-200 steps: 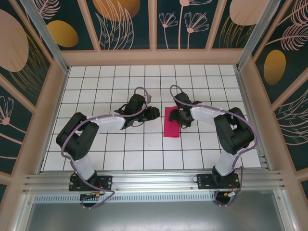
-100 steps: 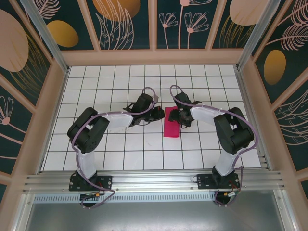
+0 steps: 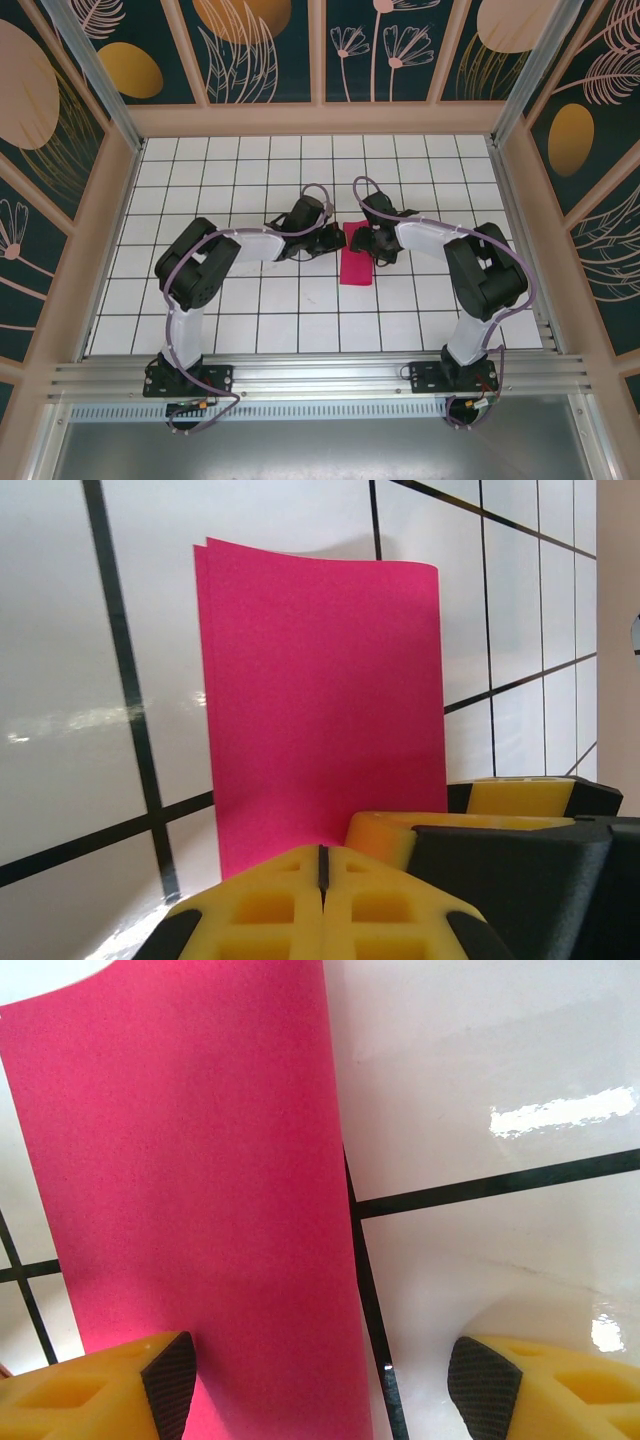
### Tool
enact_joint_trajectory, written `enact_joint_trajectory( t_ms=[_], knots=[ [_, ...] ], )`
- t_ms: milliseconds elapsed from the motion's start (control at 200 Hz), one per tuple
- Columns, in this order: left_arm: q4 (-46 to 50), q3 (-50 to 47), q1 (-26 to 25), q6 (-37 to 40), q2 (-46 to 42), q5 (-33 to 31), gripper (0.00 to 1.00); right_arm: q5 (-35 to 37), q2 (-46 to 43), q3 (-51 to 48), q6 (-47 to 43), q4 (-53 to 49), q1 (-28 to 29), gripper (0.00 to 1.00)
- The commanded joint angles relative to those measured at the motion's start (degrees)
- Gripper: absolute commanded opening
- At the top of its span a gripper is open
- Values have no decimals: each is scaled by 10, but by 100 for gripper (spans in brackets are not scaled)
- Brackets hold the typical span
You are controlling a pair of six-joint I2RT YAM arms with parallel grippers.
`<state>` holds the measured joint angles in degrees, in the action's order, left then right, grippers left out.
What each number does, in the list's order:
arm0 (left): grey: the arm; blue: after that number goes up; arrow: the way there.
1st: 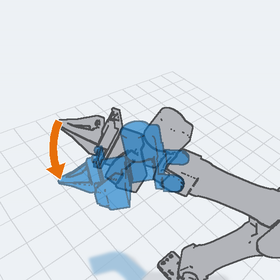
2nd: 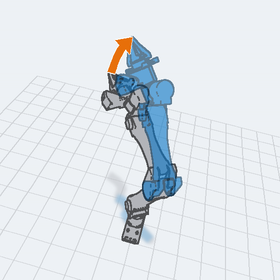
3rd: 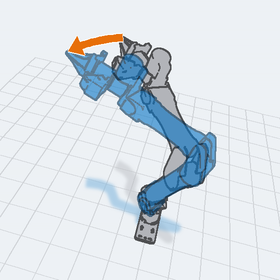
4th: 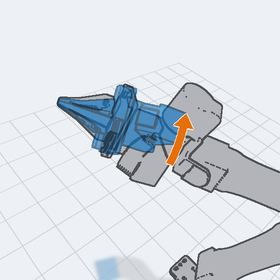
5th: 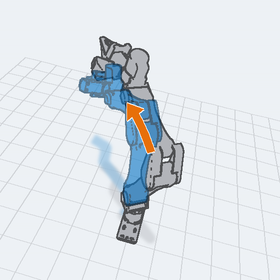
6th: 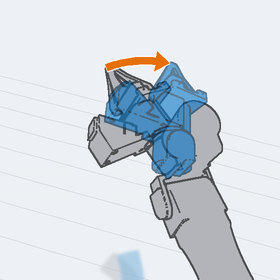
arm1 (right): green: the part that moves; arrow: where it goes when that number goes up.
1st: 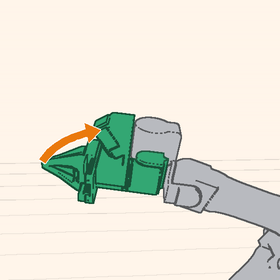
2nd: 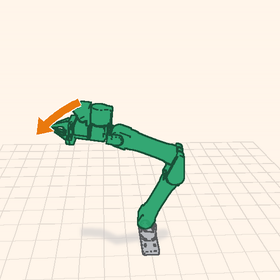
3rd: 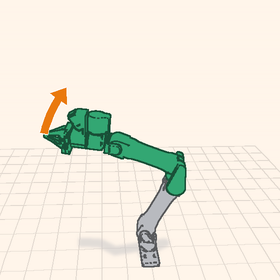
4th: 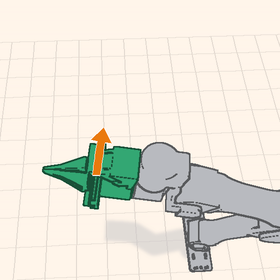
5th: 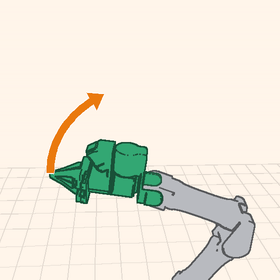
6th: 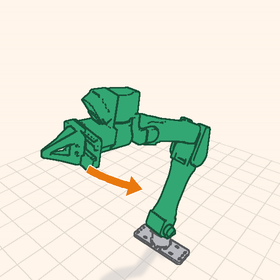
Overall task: Fold a paper plane with a square sheet of paper (pick it up from the middle)
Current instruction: Hold the square sheet of paper at the center of the table.
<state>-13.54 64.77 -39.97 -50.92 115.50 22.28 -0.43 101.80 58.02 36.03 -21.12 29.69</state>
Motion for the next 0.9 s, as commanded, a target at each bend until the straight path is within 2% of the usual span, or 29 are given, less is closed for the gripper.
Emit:
enact_joint_trajectory(
  t_ms=[0, 295, 646, 891],
  knots=[
    [22, 21, -6, -1, 16, 3, 0, -23, 65, -21, 4, 53, 5, 74],
    [54, 33, -9, 1, 28, -19, 0, -24, 65, -21, 6, 54, 6, 74],
    [54, 40, -10, 3, 43, 1, 0, -23, 68, -18, 6, 51, 8, 74],
    [101, 53, -11, 19, 52, -23, 0, -22, 67, -15, 7, 49, 10, 74]
  ],
)
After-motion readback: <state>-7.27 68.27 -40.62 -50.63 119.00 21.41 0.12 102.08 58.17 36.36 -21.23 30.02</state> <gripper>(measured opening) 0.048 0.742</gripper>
